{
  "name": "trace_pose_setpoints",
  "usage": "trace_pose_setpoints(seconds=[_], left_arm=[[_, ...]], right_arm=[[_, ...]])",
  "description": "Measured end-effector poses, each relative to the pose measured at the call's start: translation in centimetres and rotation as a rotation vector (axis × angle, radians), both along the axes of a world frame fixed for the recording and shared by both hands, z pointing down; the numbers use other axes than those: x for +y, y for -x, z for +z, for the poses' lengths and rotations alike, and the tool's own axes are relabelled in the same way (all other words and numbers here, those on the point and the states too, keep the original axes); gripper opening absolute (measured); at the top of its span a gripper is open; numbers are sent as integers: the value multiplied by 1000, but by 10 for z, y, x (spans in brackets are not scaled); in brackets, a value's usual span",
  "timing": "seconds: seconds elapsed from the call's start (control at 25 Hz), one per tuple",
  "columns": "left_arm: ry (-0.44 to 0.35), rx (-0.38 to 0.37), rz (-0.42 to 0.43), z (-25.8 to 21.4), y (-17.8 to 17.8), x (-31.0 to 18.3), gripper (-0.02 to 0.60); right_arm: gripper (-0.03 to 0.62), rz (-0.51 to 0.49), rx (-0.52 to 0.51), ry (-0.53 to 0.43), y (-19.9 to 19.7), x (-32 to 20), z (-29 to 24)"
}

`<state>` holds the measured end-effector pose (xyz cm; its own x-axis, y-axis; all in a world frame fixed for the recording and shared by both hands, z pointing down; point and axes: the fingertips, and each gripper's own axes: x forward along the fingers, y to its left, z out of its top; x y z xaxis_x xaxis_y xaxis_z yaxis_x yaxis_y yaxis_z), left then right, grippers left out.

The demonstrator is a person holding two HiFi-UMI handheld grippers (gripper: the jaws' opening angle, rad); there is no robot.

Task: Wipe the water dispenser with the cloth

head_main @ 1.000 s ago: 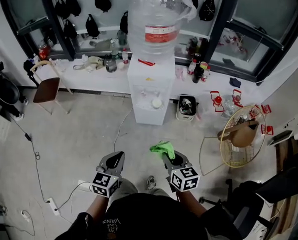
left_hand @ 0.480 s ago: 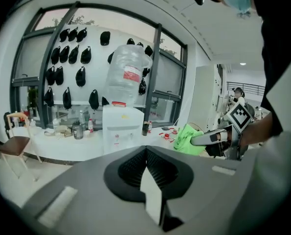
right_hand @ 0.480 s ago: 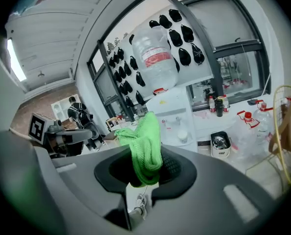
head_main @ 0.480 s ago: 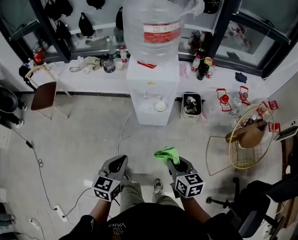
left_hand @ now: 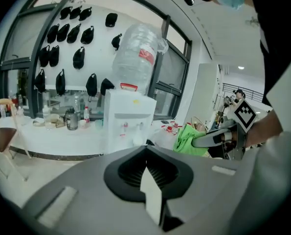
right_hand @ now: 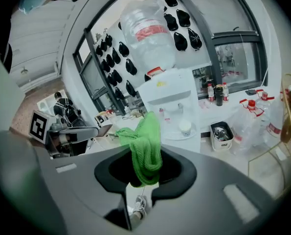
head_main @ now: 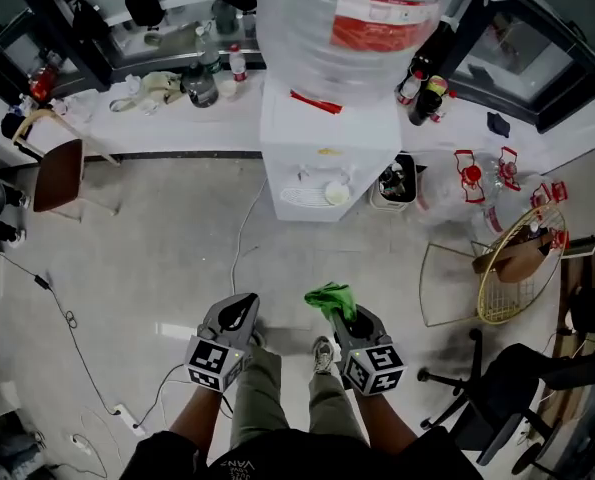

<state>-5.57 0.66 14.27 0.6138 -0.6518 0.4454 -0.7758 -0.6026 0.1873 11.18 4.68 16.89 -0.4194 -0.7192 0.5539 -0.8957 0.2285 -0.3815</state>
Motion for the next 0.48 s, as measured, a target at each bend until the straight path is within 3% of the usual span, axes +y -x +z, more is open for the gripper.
trace_pose_setpoints(seconds=[0.24, 0.48], left_arm=[[30, 22, 24, 83, 8, -38, 2], [-26, 43, -7, 148, 17, -92, 2]], right_arm=[[91, -5, 58, 50, 17, -34, 69], [91, -85, 111, 59, 38, -87, 138]])
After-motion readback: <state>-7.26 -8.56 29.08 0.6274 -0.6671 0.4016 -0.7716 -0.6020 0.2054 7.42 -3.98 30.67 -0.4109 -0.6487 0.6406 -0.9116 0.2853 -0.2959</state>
